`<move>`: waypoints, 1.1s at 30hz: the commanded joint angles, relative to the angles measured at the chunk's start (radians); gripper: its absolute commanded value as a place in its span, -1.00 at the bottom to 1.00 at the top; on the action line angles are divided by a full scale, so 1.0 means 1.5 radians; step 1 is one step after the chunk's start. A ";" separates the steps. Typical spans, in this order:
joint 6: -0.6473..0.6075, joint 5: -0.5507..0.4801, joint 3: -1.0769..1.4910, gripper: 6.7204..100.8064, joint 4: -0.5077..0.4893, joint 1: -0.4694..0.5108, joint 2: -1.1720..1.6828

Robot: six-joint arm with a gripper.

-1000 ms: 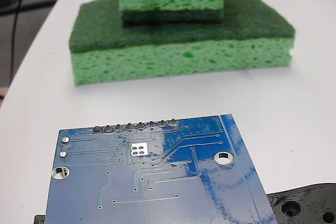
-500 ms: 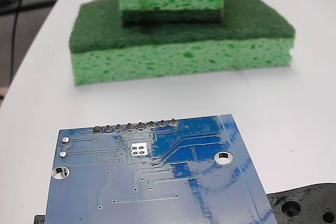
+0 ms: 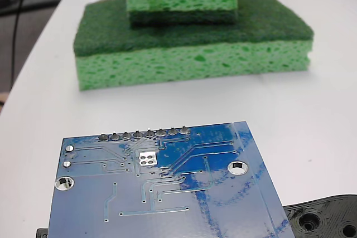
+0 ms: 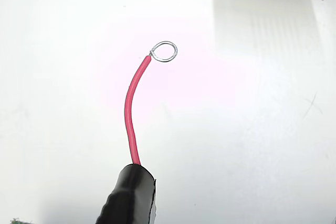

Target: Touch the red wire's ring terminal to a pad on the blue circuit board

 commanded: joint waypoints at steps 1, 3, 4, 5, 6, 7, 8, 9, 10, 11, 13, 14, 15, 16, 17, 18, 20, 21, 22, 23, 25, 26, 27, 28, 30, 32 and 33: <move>0.000 0.001 -0.003 0.99 -0.001 0.000 0.001; 0.000 0.003 -0.003 0.99 -0.001 -0.002 0.001; 0.000 0.004 -0.003 0.99 -0.001 -0.002 0.001; 0.000 0.004 -0.003 0.99 -0.001 -0.003 0.001; 0.000 0.004 -0.003 0.99 -0.001 -0.003 0.001; 0.000 0.004 -0.003 0.99 -0.001 -0.003 0.001; 0.000 0.004 -0.003 0.99 -0.001 -0.003 0.001; 0.000 0.004 -0.003 0.99 -0.001 -0.003 0.001; 0.000 0.004 -0.003 0.99 -0.001 -0.003 0.001; 0.000 0.004 -0.003 0.99 -0.001 -0.003 0.001; 0.000 0.004 -0.003 0.99 -0.001 -0.003 0.001; 0.000 0.004 -0.003 0.99 -0.001 -0.003 0.001; 0.000 0.005 -0.003 0.99 -0.001 -0.004 0.001; 0.000 0.007 -0.003 0.99 -0.001 -0.006 0.001; 0.000 0.008 -0.003 0.99 -0.001 -0.008 0.001; 0.000 0.009 -0.003 0.99 -0.001 -0.009 0.001; 0.000 0.010 -0.003 0.99 -0.001 -0.010 0.001; 0.000 0.011 -0.003 0.99 -0.001 -0.011 0.001; 0.000 0.012 -0.003 0.99 -0.001 -0.012 0.001; 0.000 0.012 -0.003 0.99 -0.001 -0.013 0.001; 0.000 0.012 -0.003 0.99 -0.001 -0.013 0.001; 0.000 0.012 -0.003 0.99 -0.001 -0.013 0.001; 0.000 0.012 -0.003 0.99 -0.001 -0.013 0.001; 0.000 0.012 -0.003 0.99 -0.001 -0.013 0.001; 0.000 0.012 -0.003 0.99 -0.001 -0.013 0.001; 0.001 0.012 -0.003 0.99 -0.001 -0.013 0.001; 0.001 0.012 -0.003 0.99 -0.001 -0.013 0.001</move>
